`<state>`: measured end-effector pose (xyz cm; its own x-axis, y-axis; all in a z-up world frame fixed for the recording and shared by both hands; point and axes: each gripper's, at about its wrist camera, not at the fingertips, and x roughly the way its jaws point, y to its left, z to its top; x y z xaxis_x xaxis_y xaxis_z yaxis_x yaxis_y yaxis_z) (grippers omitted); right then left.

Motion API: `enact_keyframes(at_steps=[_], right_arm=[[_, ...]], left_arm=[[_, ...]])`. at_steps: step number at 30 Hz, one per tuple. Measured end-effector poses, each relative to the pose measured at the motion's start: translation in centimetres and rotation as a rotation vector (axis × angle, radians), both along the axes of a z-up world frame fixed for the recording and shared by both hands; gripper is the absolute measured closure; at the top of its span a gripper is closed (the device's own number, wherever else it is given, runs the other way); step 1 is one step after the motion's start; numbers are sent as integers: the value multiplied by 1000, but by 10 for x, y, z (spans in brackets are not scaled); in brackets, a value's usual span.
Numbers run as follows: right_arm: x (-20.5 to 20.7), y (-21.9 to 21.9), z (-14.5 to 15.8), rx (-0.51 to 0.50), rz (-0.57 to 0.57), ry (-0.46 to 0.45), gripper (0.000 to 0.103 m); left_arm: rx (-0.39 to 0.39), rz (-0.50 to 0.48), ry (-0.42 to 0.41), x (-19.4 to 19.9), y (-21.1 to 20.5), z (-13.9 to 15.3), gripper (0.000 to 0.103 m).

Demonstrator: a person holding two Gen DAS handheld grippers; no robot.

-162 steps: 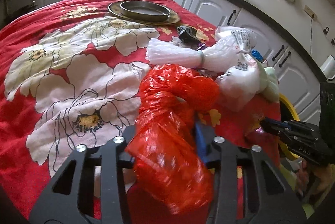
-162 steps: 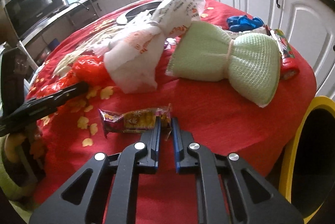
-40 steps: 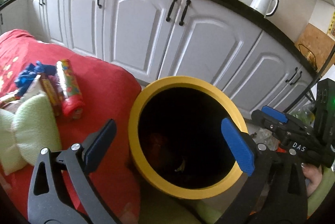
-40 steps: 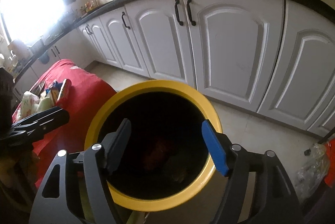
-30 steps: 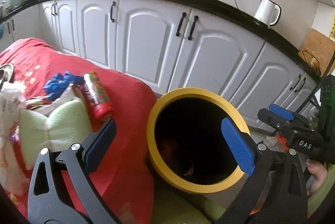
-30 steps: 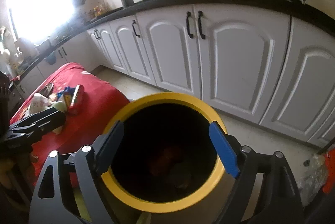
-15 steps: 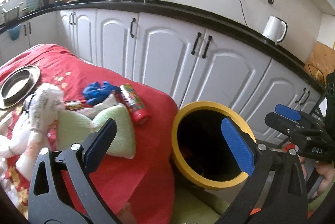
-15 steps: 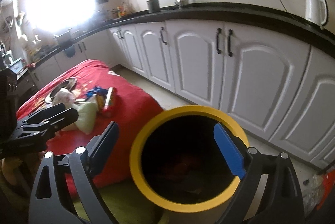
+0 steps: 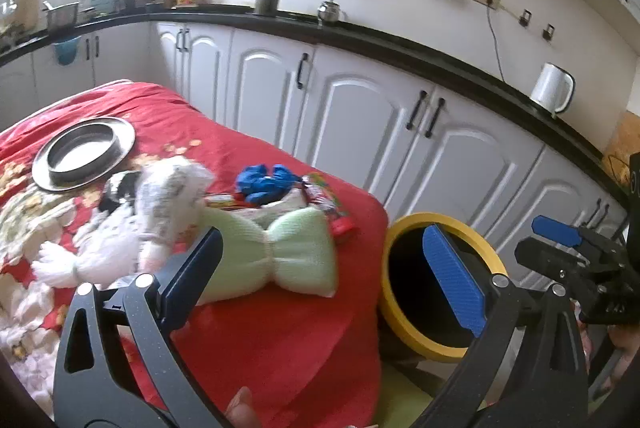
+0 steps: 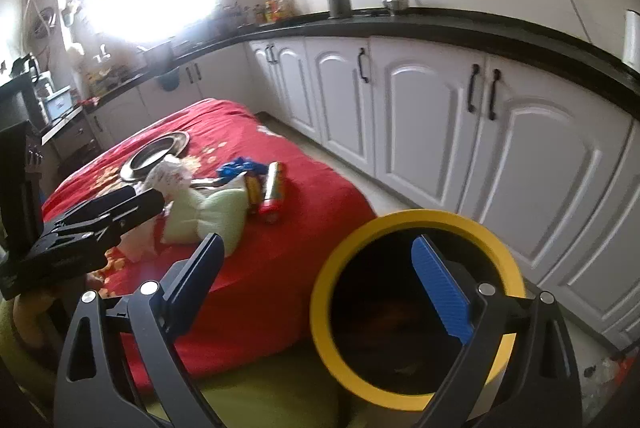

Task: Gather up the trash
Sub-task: 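Move both open tools back from the bin toward the trash on the table, then grasp the white printed plastic bag with the left tool while the right tool grasps the green knit pouch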

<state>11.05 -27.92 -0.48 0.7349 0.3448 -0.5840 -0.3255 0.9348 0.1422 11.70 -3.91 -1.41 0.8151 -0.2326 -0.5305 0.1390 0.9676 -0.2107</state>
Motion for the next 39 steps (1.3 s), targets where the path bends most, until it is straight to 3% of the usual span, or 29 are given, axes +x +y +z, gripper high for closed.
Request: enact_keyframes(at_steps=[15, 27, 39], right_arm=[[10, 67, 0, 6, 120, 11, 11], [23, 120, -10, -13, 223, 5, 11], [79, 137, -69, -14, 218, 183, 11]], left_arm=[[-5, 137, 9, -13, 74, -6, 11], [4, 200, 35, -23, 108, -16, 11], [-78, 122, 155, -12, 118, -50, 11]])
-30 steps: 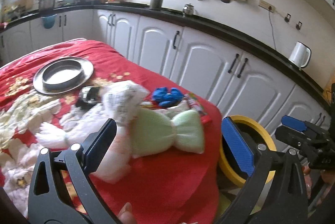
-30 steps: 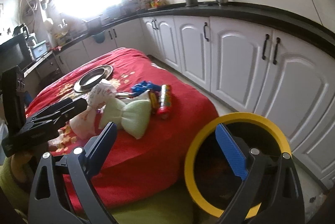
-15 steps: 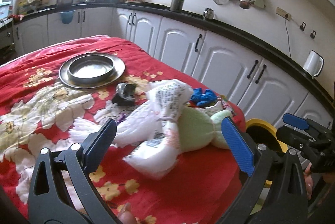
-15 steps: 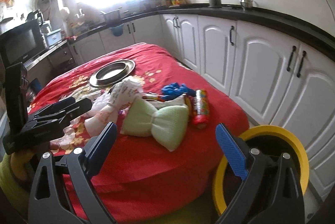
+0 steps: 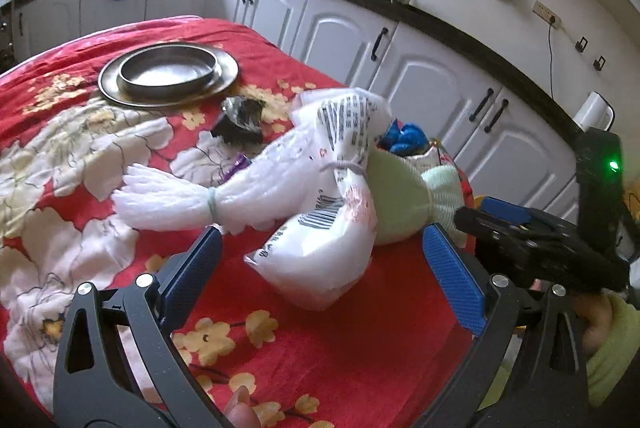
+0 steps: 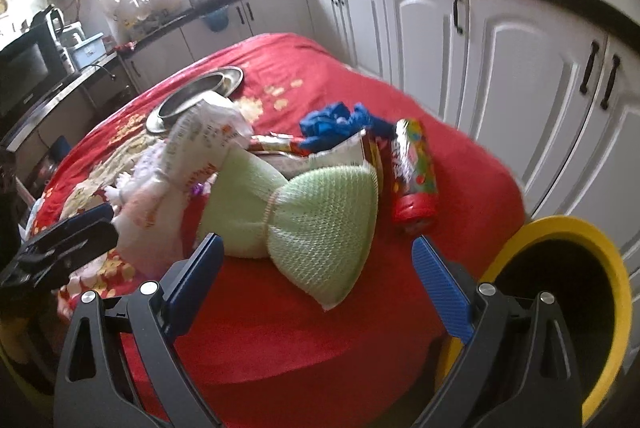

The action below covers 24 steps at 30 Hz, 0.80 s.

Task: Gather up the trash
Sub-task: 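Grasp the white printed plastic bag with the left tool while the right tool grasps the green knit pouch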

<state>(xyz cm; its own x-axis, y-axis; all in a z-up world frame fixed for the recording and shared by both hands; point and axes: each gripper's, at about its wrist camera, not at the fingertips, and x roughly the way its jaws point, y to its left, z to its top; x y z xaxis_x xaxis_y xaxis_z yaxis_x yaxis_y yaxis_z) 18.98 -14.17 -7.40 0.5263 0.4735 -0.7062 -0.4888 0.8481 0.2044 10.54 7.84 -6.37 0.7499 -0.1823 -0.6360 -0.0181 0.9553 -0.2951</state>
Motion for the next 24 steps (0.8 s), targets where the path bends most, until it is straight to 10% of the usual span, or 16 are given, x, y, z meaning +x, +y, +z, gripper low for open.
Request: enact_keyframes(at_steps=[6, 12, 24], right_arm=[[14, 2, -19, 38, 15, 74, 12], [14, 1, -25, 87, 52, 133, 52], [-11, -7, -11, 75, 43, 137, 57]], left_arm=[[-12, -21, 43, 8, -7, -14, 11], [-57, -20, 64, 10, -4, -22, 18], [-86, -17, 77, 9, -1, -23, 44]])
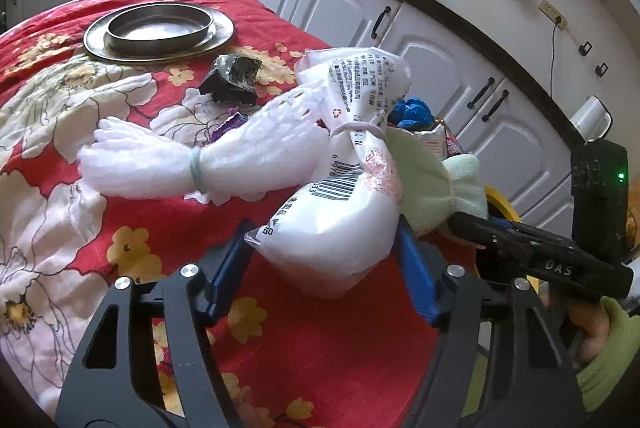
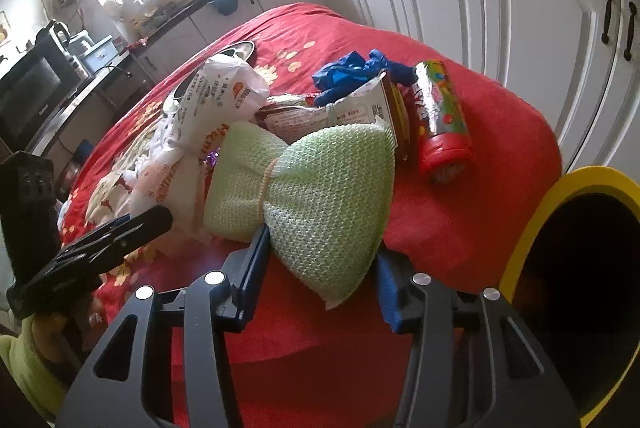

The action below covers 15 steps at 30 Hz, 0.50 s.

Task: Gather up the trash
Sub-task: 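Grasp the white printed plastic bag with the left tool while the right tool grasps the green knit pouch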

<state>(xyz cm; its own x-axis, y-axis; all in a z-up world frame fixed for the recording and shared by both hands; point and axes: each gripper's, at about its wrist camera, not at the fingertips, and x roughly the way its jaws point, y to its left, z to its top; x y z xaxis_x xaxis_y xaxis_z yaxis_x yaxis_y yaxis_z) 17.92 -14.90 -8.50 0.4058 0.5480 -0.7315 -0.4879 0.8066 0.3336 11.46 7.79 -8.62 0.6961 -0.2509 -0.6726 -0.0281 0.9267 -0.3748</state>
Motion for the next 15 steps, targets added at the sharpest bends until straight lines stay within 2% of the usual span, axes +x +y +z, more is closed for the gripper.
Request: enact_keyframes(at_steps=[2, 6, 15], right_arm=[[-1, -4, 4, 1, -5, -7, 58], [-5, -8, 11, -4, -9, -27, 58], [-18, -10, 33, -26, 1, -118, 59]], left_arm=[[1, -4, -2, -1, -1, 1, 46], [4, -16, -16, -4, -3, 5, 64], [27, -61, -71, -16, -13, 25, 69]])
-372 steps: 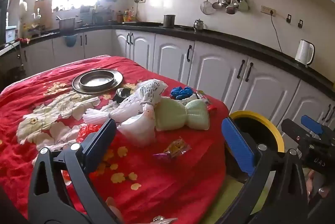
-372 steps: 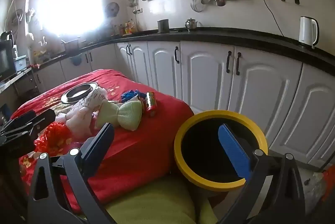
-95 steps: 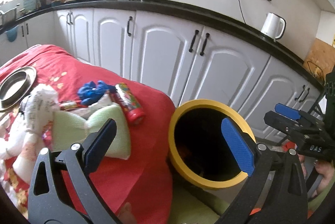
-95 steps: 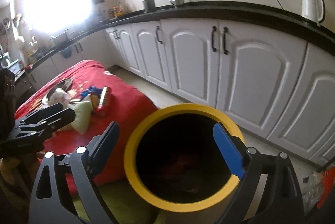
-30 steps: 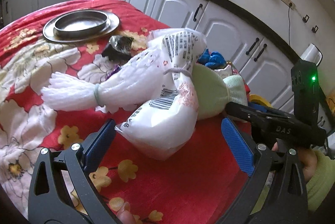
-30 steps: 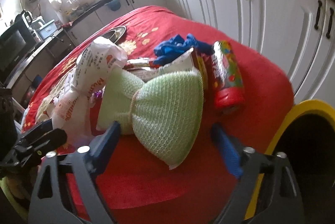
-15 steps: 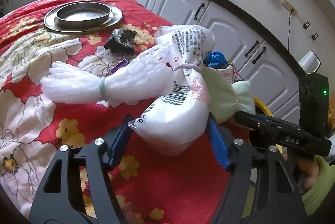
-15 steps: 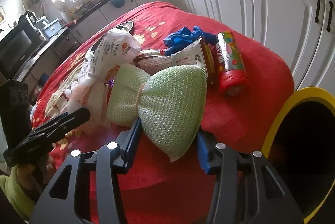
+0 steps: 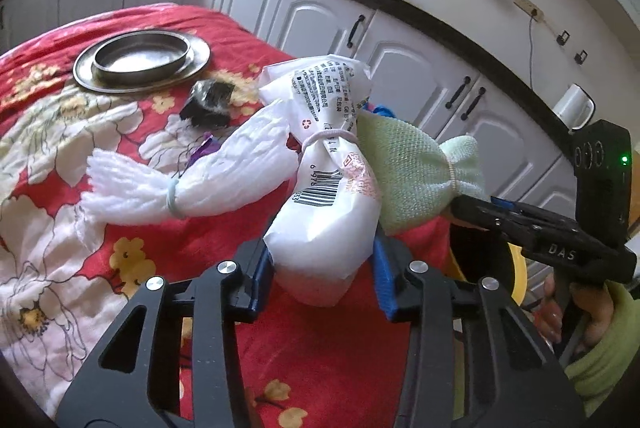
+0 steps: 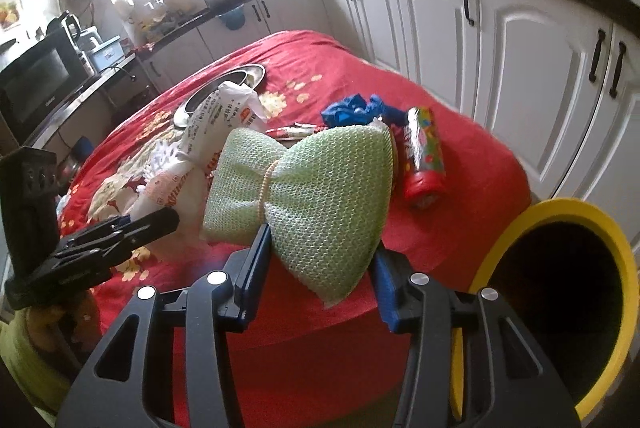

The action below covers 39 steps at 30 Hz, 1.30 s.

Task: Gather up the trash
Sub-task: 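Grasp the white printed plastic bag with the left tool while the right tool grasps the green knit pouch, then carry the white bag and green pouch over the bin with both tools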

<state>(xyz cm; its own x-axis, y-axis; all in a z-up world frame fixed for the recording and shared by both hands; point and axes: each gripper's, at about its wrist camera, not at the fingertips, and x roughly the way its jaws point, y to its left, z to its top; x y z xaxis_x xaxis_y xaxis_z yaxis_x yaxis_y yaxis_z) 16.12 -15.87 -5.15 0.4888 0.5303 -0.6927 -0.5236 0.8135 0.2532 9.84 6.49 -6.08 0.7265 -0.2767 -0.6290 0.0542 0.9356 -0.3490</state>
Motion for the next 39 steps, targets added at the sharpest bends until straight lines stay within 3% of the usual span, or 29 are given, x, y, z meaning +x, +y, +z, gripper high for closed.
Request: enact_keyframes(at_steps=[10, 23, 39], right_arm=[[-3, -32, 14, 20, -84, -16, 59], [-12, -83, 36, 78, -188, -68, 59], [-29, -151, 46, 103, -333, -125, 59]], left_arm=[[-30, -67, -39, -6, -15, 17, 70], [1, -102, -85, -14, -39, 32, 70], [31, -217, -105, -11, -97, 42, 70]])
